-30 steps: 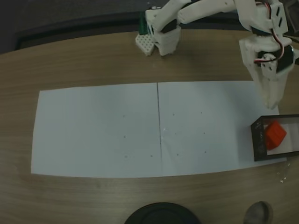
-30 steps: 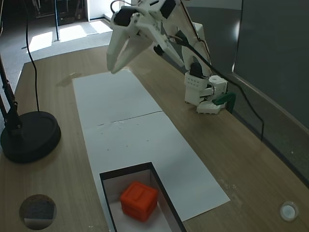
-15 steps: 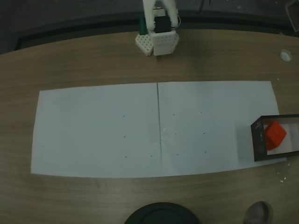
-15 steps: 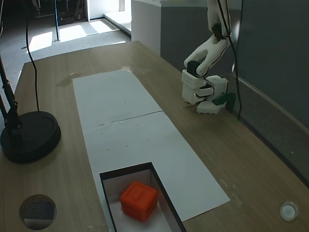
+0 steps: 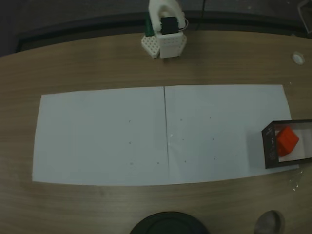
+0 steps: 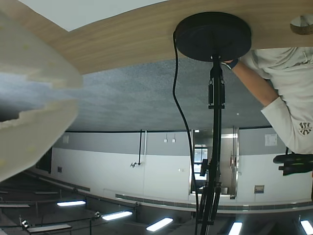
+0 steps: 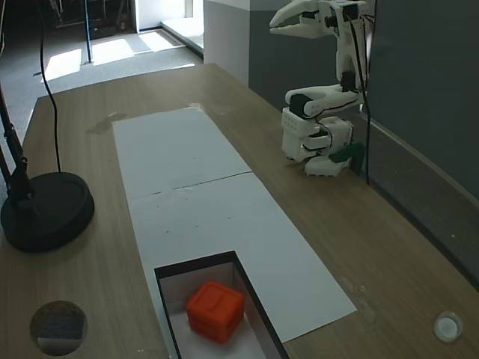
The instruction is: Grab a orange square and put it in the box.
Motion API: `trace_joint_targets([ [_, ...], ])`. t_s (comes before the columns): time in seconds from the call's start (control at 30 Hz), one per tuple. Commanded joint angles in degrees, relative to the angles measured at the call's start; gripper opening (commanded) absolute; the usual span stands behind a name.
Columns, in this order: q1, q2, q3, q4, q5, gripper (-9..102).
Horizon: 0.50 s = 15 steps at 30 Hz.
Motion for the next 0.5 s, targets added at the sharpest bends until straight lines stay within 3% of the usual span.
trace_joint_targets([
  [0.0, 0.26, 2.11, -0.09, -1.32, 0.18, 0],
  [0.47, 0.26, 10.20, -0.09, -1.41, 0.18, 0],
])
